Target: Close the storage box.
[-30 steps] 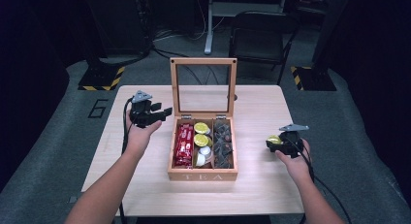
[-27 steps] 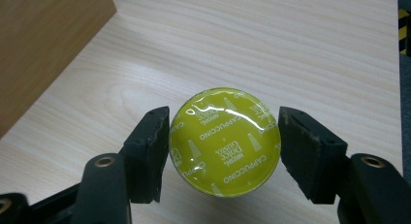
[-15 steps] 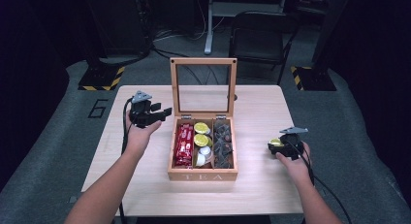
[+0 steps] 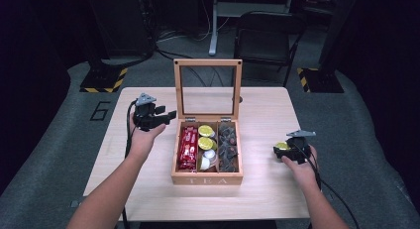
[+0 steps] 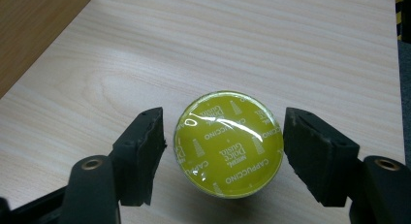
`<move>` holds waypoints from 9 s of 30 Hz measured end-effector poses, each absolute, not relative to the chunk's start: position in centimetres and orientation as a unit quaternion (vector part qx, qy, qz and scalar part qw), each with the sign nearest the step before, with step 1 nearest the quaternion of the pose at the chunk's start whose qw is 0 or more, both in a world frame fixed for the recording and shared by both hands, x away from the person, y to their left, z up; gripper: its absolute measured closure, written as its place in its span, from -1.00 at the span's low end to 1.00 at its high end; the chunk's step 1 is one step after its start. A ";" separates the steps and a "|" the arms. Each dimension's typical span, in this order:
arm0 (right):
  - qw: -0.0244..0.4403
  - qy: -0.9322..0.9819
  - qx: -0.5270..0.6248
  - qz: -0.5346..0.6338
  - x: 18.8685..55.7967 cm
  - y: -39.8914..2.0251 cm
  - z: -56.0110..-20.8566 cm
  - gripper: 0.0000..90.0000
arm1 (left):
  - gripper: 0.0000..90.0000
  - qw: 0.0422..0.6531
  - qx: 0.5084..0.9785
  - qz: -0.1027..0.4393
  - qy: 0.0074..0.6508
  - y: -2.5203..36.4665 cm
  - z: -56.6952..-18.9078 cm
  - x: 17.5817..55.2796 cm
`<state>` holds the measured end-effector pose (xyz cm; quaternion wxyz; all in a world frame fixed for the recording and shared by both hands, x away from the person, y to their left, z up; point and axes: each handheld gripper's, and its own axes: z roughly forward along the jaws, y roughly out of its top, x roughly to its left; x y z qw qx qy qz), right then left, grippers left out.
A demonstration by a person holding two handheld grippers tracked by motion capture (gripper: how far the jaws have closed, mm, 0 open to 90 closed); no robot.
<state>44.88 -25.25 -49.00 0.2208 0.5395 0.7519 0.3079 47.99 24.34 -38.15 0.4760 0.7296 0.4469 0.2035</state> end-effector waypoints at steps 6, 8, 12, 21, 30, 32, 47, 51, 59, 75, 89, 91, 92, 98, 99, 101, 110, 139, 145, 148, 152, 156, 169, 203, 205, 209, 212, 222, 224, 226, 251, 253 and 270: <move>0.222 0.754 0.534 0.312 44.9 -25.3 -48.4 -0.36 | -0.01 0.475 0.731 0.202 0.445 24.2 -38.2 48.0; 0.222 0.751 0.537 0.312 44.9 -25.2 -48.1 -0.37 | -0.01 0.475 0.732 0.203 0.445 24.3 -38.2 48.0; 0.231 0.751 0.532 0.316 45.0 -25.1 -47.6 -0.38 | -0.02 0.475 0.730 0.202 0.448 24.3 -38.3 48.1; 0.240 0.759 0.514 0.319 44.9 -24.8 -46.2 -0.38 | -0.02 0.478 0.731 0.203 0.444 24.0 -38.0 48.1; 0.242 0.771 0.492 0.324 45.3 -23.4 -44.2 -0.37 | -0.02 0.478 0.728 0.198 0.450 24.2 -38.1 48.1; 0.241 0.774 0.485 0.327 45.4 -22.8 -43.9 -0.36 | -0.02 0.480 0.726 0.200 0.450 24.1 -38.2 48.2; 0.221 0.782 0.457 0.361 48.1 -18.6 -40.5 -0.32 | -0.02 0.477 0.728 0.197 0.452 24.7 -38.2 48.6; 0.219 0.782 0.452 0.368 48.7 -17.4 -39.6 -0.32 | -0.02 0.478 0.727 0.200 0.451 24.8 -38.2 48.7; 0.219 0.779 0.446 0.382 50.7 -15.0 -37.7 -0.32 | -0.02 0.476 0.729 0.198 0.449 24.6 -38.1 48.7; 0.211 0.782 0.441 0.385 54.0 -12.8 -37.1 -0.32 | -0.02 0.476 0.737 0.194 0.439 23.8 -38.0 48.9; 0.206 0.784 0.445 0.379 55.9 -11.0 -38.1 -0.32 | -0.02 0.478 0.733 0.201 0.441 24.8 -37.6 48.4; 0.203 0.778 0.451 0.387 56.3 -10.9 -38.3 -0.32 | -0.02 0.477 0.732 0.204 0.442 25.1 -37.5 48.3; 0.204 0.778 0.452 0.385 56.4 -10.9 -38.4 -0.32 | -0.02 0.478 0.731 0.203 0.444 25.1 -37.4 48.3; 0.208 0.772 0.458 0.389 57.1 -10.5 -39.1 -0.32 | -0.02 0.475 0.731 0.204 0.445 25.7 -37.5 47.8; 0.211 0.775 0.453 0.386 57.2 -10.5 -39.1 -0.30 | -0.02 0.475 0.731 0.204 0.446 25.8 -37.5 47.8; 0.211 0.774 0.455 0.387 57.3 -10.5 -39.2 -0.25 | -0.02 0.476 0.729 0.205 0.447 26.0 -37.5 47.7; 0.220 0.767 0.459 0.390 57.7 -10.0 -39.1 -0.02 | -0.02 0.474 0.730 0.208 0.448 26.2 -37.6 47.0; 0.213 0.760 0.481 0.383 57.4 -10.3 -38.4 0.41 | -0.03 0.470 0.726 0.210 0.456 26.7 -37.7 46.9; 0.217 0.760 0.476 0.386 56.9 -10.5 -38.3 0.43 | -0.03 0.470 0.727 0.212 0.453 26.5 -37.4 47.2; 0.222 0.762 0.471 0.385 56.3 -10.5 -38.1 0.44 | -0.03 0.470 0.727 0.211 0.454 26.2 -37.4 47.4; 0.227 0.759 0.471 0.389 55.5 -10.4 -38.1 0.44 | -0.02 0.473 0.725 0.213 0.453 25.9 -37.2 47.7; 0.233 0.762 0.462 0.388 54.7 -10.5 -38.0 0.44 | -0.02 0.475 0.725 0.215 0.450 25.4 -36.5 47.9; 0.262 0.766 0.445 0.383 52.7 -10.2 -38.2 0.44 | 0.08 0.479 0.731 0.225 0.431 23.8 -34.4 48.9; 0.228 0.762 0.435 0.422 50.2 -11.5 -38.8 0.32 | 0.39 0.476 0.747 0.243 0.396 22.7 -32.6 47.2; 0.229 0.763 0.430 0.424 49.9 -11.6 -38.8 0.29 | 0.39 0.476 0.748 0.241 0.394 22.8 -32.7 46.9; 0.222 0.755 0.440 0.433 49.1 -11.7 -38.7 0.22 | 0.38 0.480 0.749 0.238 0.390 22.9 -33.1 46.3; 0.223 0.756 0.434 0.436 48.3 -11.6 -38.4 0.17 | 0.37 0.490 0.744 0.232 0.391 23.1 -33.5 45.9; 0.205 0.756 0.417 0.460 45.5 -12.5 -37.7 0.09 | 0.34 0.487 0.755 0.230 0.374 23.3 -34.7 43.8; 0.206 0.755 0.411 0.468 44.9 -12.7 -37.6 0.08 | 0.33 0.484 0.759 0.228 0.371 23.4 -35.1 43.3; 0.207 0.757 0.404 0.470 44.2 -12.9 -37.5 0.07 | 0.33 0.480 0.764 0.225 0.367 23.5 -35.3 42.9; 0.227 0.779 0.339 0.476 38.6 -13.4 -37.3 0.06 | 0.30 0.486 0.771 0.191 0.365 24.1 -38.9 39.9; 0.227 0.778 0.341 0.477 38.4 -13.2 -37.3 0.08 | 0.30 0.484 0.772 0.193 0.364 24.1 -38.9 39.9; 0.223 0.781 0.341 0.474 38.4 -13.4 -37.0 0.13 | 0.28 0.490 0.774 0.197 0.349 24.3 -37.5 37.9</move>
